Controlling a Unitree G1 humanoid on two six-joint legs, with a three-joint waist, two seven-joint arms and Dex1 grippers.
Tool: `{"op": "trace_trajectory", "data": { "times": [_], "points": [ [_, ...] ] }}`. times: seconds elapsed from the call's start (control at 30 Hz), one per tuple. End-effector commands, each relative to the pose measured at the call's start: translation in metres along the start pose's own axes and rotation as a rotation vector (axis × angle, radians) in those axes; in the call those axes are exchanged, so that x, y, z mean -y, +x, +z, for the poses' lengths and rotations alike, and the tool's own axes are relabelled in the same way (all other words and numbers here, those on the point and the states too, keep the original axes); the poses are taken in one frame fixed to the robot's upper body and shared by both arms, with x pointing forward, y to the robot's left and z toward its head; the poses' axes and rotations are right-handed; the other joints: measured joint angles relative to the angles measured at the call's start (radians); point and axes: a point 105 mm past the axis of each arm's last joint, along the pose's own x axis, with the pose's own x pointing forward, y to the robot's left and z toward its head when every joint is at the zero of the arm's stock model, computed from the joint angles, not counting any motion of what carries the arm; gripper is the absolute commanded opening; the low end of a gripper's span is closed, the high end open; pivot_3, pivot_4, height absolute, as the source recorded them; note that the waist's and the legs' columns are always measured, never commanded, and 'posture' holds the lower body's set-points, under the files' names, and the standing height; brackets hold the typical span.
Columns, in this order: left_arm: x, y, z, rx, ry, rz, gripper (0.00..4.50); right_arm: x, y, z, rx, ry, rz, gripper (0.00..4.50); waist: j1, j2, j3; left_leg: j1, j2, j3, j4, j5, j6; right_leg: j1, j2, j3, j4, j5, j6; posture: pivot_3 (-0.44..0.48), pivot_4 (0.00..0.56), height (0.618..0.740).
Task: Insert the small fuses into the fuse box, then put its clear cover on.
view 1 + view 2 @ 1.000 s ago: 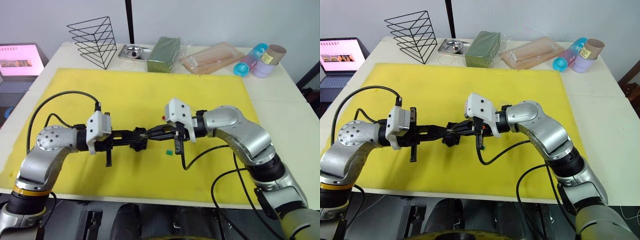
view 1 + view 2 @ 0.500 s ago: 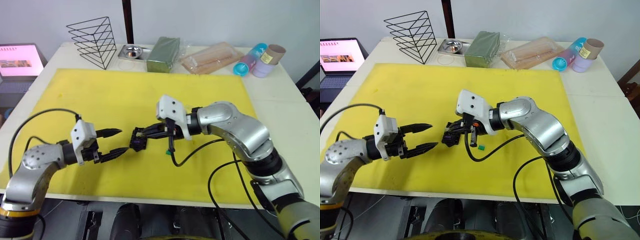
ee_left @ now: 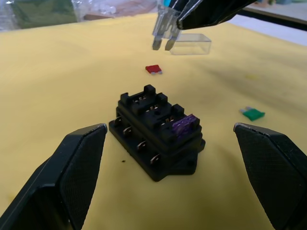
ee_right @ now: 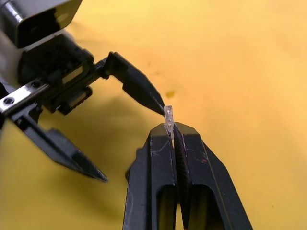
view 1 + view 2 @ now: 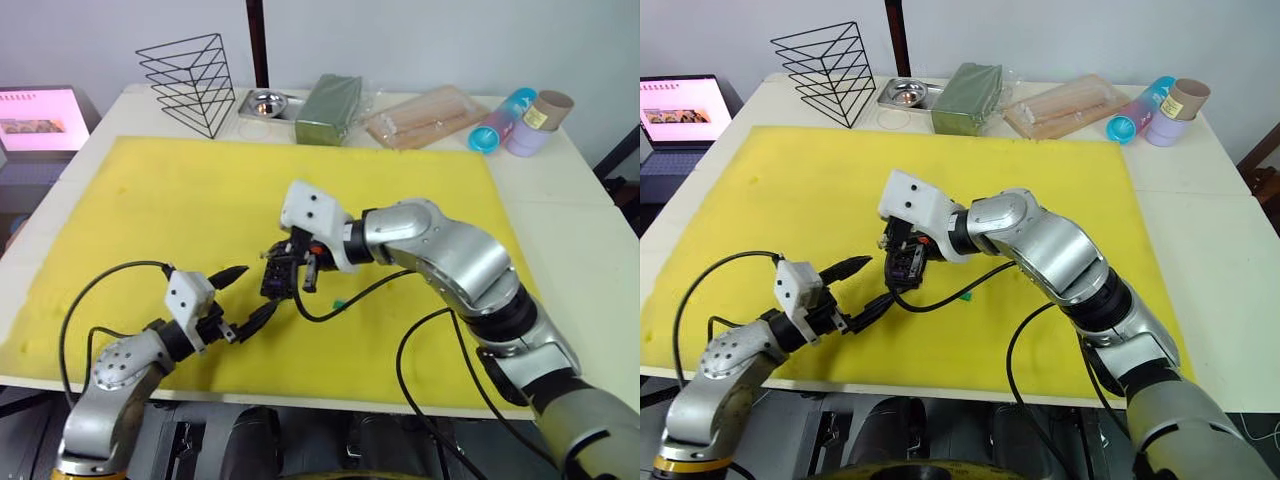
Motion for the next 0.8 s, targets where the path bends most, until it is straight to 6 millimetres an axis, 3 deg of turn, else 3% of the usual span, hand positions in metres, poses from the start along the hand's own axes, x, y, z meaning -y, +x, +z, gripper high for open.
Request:
{"op": "trace_trajectory", "data": {
  "times": [0.03, 0.23, 0.4, 0.57, 0.8],
  "points": [
    [0.003, 0.004, 0.016, 0.071, 0.024, 0.045, 4.48, 0.006, -0.003, 0.008, 0.003, -0.041, -0.043, 0.0, 0.0, 0.0, 0.0, 0.0, 0.0, 0.0, 0.0, 0.0, 0.0, 0.0, 0.0, 0.0, 0.0, 0.0, 0.0, 0.0, 0.15, 0.74],
    [0.013, 0.011, 0.023, 0.159, 0.046, 0.08, 4.48, 0.004, 0.002, 0.007, -0.01, -0.012, -0.057, 0.0, -0.001, 0.0, 0.0, 0.0, 0.0, 0.0, 0.0, 0.0, 0.0, 0.0, 0.0, 0.0, 0.0, 0.0, 0.0, 0.0, 0.15, 0.74],
    [0.001, 0.009, 0.006, 0.098, 0.027, 0.169, 4.48, 0.006, 0.004, 0.002, -0.033, 0.005, -0.058, 0.0, -0.002, 0.0, 0.0, 0.0, 0.0, 0.0, 0.0, 0.0, 0.0, 0.0, 0.0, 0.0, 0.0, 0.0, 0.0, 0.0, 0.15, 0.74],
    [0.007, 0.003, -0.009, 0.046, -0.033, 0.142, 4.48, 0.004, 0.006, 0.0, -0.044, 0.023, -0.051, 0.0, -0.004, 0.0, 0.0, 0.0, 0.0, 0.0, 0.0, 0.0, 0.0, 0.0, 0.0, 0.0, 0.0, 0.0, 0.0, 0.0, 0.15, 0.74],
    [0.004, 0.003, -0.015, 0.053, -0.001, 0.134, 4.48, 0.006, 0.008, -0.006, -0.063, 0.034, -0.063, 0.0, -0.002, 0.0, 0.0, 0.0, 0.0, 0.0, 0.0, 0.0, 0.0, 0.0, 0.0, 0.0, 0.0, 0.0, 0.0, 0.0, 0.15, 0.74]
  ]
}}
